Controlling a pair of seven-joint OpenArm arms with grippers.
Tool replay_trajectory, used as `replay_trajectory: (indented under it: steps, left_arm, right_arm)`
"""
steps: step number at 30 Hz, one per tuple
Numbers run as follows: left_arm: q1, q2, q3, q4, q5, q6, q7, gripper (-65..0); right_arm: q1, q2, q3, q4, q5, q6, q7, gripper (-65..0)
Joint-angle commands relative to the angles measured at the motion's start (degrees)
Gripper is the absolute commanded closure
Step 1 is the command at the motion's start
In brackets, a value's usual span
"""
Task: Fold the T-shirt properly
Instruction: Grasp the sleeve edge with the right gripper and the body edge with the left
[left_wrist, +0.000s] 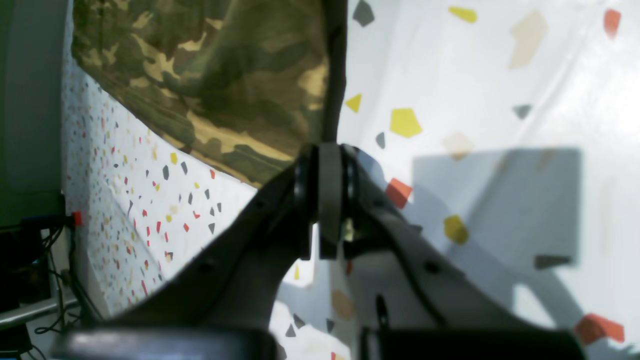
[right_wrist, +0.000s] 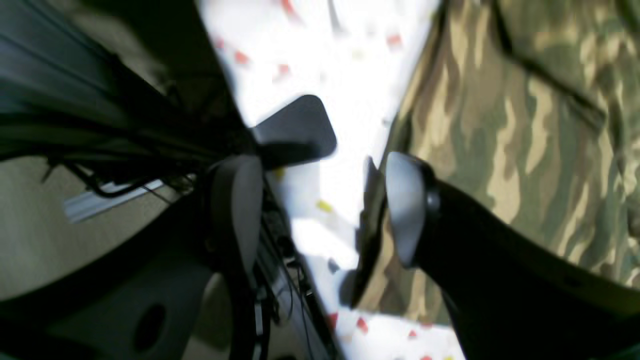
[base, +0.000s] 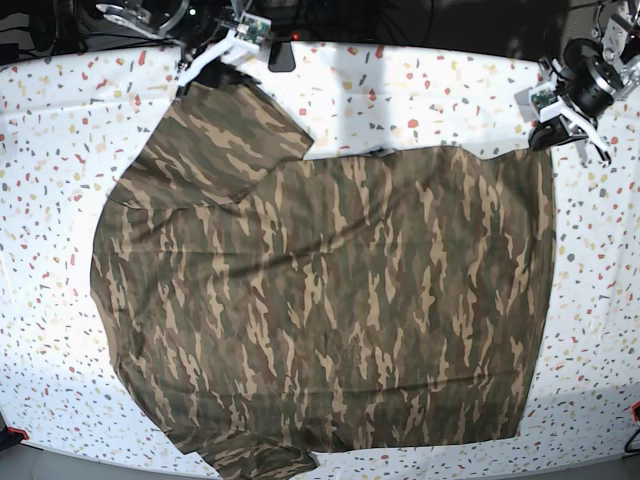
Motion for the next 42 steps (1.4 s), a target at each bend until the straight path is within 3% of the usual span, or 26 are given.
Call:
replay_trajectory:
  steps: [1, 3, 8, 13, 17, 31, 42]
  left_arm:
    - [0.0, -1.0, -0.3, 0.6, -0.2, 0.4, 0.0, 0.0]
    - [0.0, -1.0, -0.3, 0.6, -0.2, 0.4, 0.0, 0.0]
    - [0.0, -1.0, -0.3, 0.6, -0.2, 0.4, 0.0, 0.0]
    - [0.0, -1.0, -0.3, 0.6, -0.2, 0.4, 0.0, 0.0]
    - [0.0, -1.0, -0.3, 0.6, -0.2, 0.4, 0.0, 0.0]
    - [0.0, -1.0, -0.3, 0.6, -0.2, 0.4, 0.0, 0.0]
    - [0.0, -1.0, -0.3, 0.6, -0.2, 0.4, 0.0, 0.0]
  right_arm:
    - [-0.5, 0.6, -0.4, 0.9, 0.1, -0.3, 0.1, -37.8]
    - [-0.5, 0.6, -1.4, 0.9, -0.3, -0.9, 0.1, -37.7]
    - [-0.5, 0.6, -1.0, 0.9, -3.1, -8.0, -0.1, -37.7]
    - [-0.5, 0.6, -1.0, 0.9, -3.1, -9.0, -0.5, -37.7]
    - [-0.4, 0.6, -1.0, 0.9, -3.1, -12.5, -2.5, -37.7]
    - [3.0, 0.3, -1.1, -6.0, -3.1, -12.7, -3.5, -37.7]
    - [2.9, 1.1, -1.1, -6.0, -4.4, -13.0, -17.3, -37.7]
